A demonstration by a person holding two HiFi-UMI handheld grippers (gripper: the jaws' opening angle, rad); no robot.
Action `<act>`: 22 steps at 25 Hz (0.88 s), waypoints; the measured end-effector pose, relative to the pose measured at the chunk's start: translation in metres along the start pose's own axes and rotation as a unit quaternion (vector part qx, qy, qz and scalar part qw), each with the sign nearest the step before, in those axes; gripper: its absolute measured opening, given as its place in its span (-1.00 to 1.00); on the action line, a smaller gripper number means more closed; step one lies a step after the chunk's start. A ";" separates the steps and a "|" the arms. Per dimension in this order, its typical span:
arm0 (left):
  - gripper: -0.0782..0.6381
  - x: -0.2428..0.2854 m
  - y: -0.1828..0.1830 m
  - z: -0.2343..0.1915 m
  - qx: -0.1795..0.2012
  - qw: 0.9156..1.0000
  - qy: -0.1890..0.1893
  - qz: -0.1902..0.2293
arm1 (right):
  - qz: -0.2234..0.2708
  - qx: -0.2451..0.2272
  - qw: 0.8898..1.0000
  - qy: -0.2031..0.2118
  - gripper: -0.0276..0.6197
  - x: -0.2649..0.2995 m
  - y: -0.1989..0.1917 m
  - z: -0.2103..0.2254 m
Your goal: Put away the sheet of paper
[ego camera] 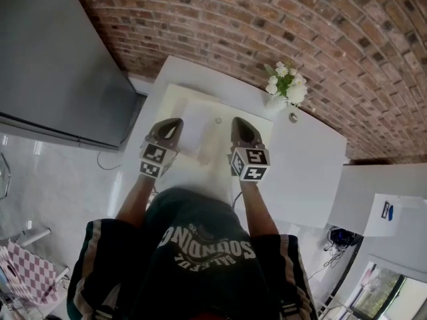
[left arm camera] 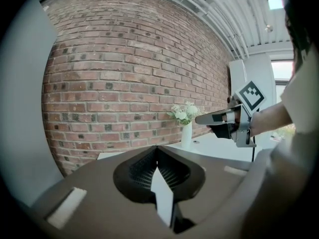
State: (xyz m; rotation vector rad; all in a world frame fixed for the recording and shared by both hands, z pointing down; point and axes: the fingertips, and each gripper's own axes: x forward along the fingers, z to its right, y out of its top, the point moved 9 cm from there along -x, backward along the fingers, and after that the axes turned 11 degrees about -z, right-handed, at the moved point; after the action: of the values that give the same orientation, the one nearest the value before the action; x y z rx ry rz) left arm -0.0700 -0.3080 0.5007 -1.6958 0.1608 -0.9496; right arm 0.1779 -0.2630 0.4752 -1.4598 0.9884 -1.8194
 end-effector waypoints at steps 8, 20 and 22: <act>-0.76 -0.003 0.007 -0.003 -0.004 1.000 -0.001 0.010 | 0.000 -0.001 1.000 -0.005 -0.91 -0.007 -0.004 0.001; -0.76 -0.004 0.003 -0.001 -0.007 1.000 -0.002 0.006 | -0.013 -0.028 1.000 0.004 -0.92 -0.005 -0.010 -0.012; -0.76 -0.003 0.002 -0.002 -0.007 1.000 -0.003 0.005 | -0.015 -0.029 0.999 0.008 -0.92 -0.003 -0.012 -0.015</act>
State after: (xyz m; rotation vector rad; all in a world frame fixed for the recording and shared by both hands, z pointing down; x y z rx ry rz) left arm -0.0726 -0.3083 0.4972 -1.7094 0.1727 -0.9389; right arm 0.1642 -0.2514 0.4817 -1.5042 1.0410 -1.8407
